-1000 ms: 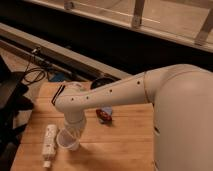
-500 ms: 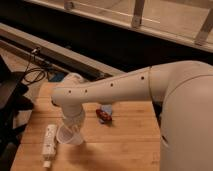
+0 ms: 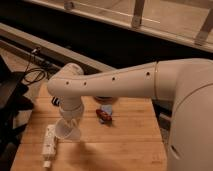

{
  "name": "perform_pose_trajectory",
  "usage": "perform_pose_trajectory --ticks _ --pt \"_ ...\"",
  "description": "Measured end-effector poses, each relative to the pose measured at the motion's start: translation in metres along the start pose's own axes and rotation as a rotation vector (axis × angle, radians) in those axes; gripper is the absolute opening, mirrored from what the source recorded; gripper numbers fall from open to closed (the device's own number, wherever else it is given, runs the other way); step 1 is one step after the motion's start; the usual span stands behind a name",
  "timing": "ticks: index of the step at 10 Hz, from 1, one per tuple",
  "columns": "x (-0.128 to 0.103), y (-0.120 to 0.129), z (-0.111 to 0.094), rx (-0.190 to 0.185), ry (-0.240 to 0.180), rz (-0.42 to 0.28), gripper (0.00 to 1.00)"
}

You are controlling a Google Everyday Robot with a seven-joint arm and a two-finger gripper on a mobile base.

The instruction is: Pick up the ceramic cup

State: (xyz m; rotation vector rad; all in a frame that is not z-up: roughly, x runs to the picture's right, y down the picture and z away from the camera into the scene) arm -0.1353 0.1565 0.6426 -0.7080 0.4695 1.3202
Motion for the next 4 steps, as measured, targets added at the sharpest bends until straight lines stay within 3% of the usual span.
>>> perform_pose_trajectory --ticks 4 --pt "-0.0023 0.003 -0.0001 0.001 0.0 -0.003 0.01"
